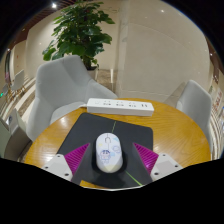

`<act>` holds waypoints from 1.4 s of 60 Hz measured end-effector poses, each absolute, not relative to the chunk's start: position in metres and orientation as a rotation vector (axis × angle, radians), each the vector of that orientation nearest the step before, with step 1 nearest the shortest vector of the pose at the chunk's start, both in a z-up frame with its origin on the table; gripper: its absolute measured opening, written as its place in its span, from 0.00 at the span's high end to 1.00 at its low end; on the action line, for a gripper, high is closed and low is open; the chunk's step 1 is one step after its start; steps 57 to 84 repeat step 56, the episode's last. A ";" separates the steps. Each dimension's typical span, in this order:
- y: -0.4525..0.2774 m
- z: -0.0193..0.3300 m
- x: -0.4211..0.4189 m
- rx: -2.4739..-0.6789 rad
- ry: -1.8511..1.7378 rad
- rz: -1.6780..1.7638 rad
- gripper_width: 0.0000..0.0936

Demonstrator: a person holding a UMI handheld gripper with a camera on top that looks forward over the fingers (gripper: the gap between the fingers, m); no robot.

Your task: Arrange mouse

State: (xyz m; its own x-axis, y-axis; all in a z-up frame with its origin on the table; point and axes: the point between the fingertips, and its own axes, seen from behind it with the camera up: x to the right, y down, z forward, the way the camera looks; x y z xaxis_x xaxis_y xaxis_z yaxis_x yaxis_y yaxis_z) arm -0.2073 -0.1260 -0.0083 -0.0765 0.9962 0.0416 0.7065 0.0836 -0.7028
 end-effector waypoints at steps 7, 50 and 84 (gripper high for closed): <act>-0.115 0.029 -0.167 -1.727 -1.813 0.726 0.08; -0.015 0.114 0.149 -1.783 -1.929 0.707 0.07; -0.011 0.117 0.157 -1.768 -1.932 0.728 0.07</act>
